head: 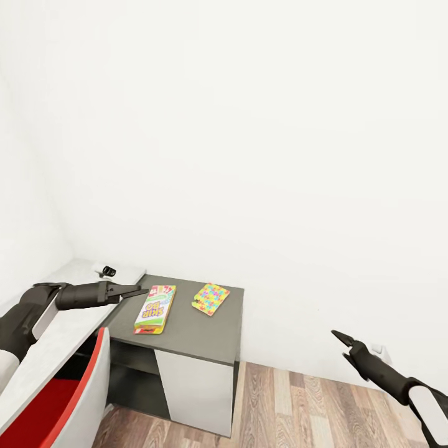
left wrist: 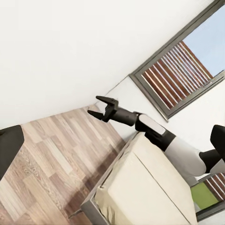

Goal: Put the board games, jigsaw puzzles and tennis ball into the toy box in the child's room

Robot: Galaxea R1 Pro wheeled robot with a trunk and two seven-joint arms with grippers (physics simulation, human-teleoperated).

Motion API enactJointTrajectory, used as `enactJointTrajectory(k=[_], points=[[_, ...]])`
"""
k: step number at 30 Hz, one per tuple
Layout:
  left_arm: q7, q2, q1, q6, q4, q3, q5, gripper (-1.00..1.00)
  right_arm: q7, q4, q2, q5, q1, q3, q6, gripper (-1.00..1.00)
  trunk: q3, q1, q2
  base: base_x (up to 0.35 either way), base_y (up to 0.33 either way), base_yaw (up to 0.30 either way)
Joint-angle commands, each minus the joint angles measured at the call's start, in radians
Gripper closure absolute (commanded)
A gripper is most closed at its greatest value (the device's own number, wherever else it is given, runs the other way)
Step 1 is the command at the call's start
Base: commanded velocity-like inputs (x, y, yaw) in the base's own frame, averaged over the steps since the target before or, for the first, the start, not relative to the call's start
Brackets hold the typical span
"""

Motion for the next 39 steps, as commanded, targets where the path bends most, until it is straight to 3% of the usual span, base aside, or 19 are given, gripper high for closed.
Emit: enactJointTrajectory(k=[1,5,8,9,13,15,18,20,25,39], points=[[-0.003,0.001,-0.001,0.01,0.0,-0.004,0.004,-1.0,-0.027,-0.007,0.001,-0.002,-0.001,-0.001,0.007,-1.0,-0.002,0.001,-0.002,0.0,0.0,-0.009],[-0.003,0.002,-0.001,0.01,0.001,-0.004,0.004,-1.0,-0.095,-0.037,0.005,0.017,-0.002,0.029,0.009,-1.0,-0.003,0.001,-0.002,0.0,0.0,-0.004],[0.005,0.001,-0.001,0.01,0.003,-0.005,0.004,-1.0,-0.244,-0.055,0.012,0.111,-0.042,0.08,0.018,-1.0,-0.003,0.001,-0.002,0.0,0.0,0.0],[0.012,0.0,-0.001,0.01,0.003,-0.005,0.004,-1.0,-0.271,-0.055,0.015,0.125,-0.051,0.087,0.019,-1.0,-0.003,0.001,-0.002,0.0,0.0,0.0],[0.119,-0.009,-0.001,0.013,0.003,-0.005,0.001,-1.0,-0.438,-0.058,0.06,0.178,-0.093,0.16,0.022,-1.0,-0.003,0.001,-0.002,0.0,0.0,0.0],[0.167,-0.017,-0.001,0.015,0.003,-0.004,0.001,-1.0,-0.479,-0.058,0.074,0.185,-0.104,0.176,0.022,-1.0,-0.003,0.001,-0.002,0.0,0.0,0.0],[0.284,-0.047,-0.001,0.019,0.003,-0.003,0.001,-1.0,-0.563,-0.054,0.093,0.19,-0.127,0.2,0.023,-1.0,-0.003,0.001,-0.002,0.0,0.0,0.0],[0.333,-0.062,-0.001,0.02,0.003,-0.002,0.001,-1.0,-0.591,-0.055,0.098,0.191,-0.133,0.208,0.022,-1.0,-0.003,0.001,-0.002,0.0,0.0,0.0],[0.379,-0.076,-0.001,0.018,0.003,-0.002,0.002,-1.0,-0.613,-0.056,0.102,0.193,-0.138,0.212,0.019,-1.0,-0.003,0.001,-0.002,0.0,0.0,0.0],[0.384,-0.08,-0.001,0.012,0.003,0.001,0.001,-1.0,-0.614,-0.052,0.102,0.181,-0.139,0.21,0.015,-1.0,-0.007,0.001,-0.002,0.0,0.0,-0.12]])
